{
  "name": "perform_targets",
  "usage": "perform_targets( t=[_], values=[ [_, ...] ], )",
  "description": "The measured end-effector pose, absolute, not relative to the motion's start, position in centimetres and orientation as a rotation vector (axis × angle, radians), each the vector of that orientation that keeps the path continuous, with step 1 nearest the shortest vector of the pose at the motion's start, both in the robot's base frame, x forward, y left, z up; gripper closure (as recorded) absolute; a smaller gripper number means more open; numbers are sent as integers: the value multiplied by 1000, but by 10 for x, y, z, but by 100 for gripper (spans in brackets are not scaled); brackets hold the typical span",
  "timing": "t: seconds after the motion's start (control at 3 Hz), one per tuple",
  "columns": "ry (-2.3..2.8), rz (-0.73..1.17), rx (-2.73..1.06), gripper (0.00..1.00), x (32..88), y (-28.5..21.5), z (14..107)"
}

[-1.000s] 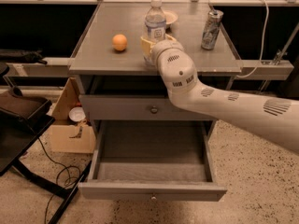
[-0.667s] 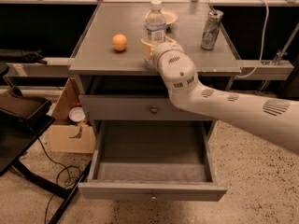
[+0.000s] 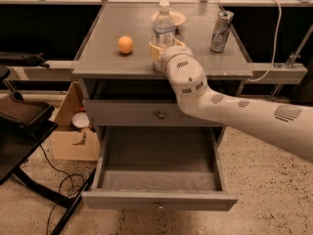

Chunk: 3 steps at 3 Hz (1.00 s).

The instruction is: Pick blue plastic bottle from middle drawer and place on counter

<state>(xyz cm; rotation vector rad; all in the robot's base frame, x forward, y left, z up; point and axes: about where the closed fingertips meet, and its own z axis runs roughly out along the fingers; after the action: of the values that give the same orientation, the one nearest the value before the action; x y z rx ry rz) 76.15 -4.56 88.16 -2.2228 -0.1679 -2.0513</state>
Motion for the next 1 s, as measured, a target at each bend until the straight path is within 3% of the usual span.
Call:
perform_targets(
  t=[0.33,0.67,1.0],
  values=[
    [-168,-2051,-2223,90,761,-46,882],
    [-168,-2051,-2223,59,761,-46,883],
    [-168,-2051,-2223,36,761,-46,883]
  ],
)
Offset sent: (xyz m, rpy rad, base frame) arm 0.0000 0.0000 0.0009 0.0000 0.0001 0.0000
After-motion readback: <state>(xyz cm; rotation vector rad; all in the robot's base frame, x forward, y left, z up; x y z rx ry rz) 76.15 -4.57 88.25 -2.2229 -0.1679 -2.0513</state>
